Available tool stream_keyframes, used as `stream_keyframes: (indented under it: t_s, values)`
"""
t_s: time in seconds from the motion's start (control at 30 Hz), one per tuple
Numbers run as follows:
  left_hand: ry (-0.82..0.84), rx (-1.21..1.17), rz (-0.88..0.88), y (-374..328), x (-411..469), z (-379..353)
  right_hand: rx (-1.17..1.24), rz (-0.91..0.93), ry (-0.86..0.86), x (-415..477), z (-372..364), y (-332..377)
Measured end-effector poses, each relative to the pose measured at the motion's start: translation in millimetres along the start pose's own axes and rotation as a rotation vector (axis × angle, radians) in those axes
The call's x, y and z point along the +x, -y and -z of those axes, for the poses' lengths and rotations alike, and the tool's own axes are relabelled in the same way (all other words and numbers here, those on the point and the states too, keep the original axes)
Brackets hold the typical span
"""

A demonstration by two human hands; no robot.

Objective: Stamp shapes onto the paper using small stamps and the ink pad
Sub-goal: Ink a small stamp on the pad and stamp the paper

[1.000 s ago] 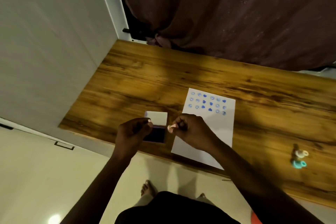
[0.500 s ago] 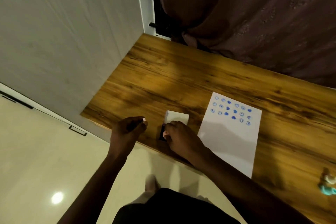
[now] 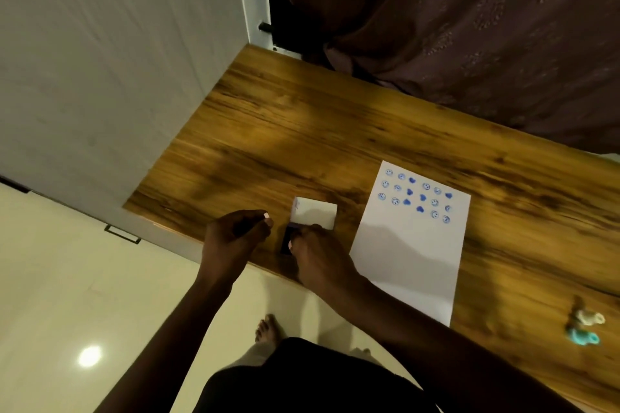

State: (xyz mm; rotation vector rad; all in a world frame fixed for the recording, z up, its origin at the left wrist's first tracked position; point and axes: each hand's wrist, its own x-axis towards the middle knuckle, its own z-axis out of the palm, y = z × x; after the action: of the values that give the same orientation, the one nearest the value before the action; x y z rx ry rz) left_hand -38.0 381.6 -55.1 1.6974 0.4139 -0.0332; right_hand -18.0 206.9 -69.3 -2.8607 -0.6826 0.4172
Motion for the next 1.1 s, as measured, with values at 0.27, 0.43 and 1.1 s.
stream_keyframes:
  t_s: [0.27, 0.43, 1.1]
  values:
    - [0.022, 0.003, -0.05, -10.2, 0.0, -9.8, 0.007, -0.117, 0.03, 2.1, -9.0, 1.9]
    - [0.087, -0.009, -0.105, -15.3, 3.8, -10.8, 0.192, -0.096, -0.105, -10.0, 7.4, 0.0]
    - [0.215, -0.083, -0.038, -10.3, 2.2, -40.7, 0.231, -0.527, -0.249, -12.2, 45.8, -133.6]
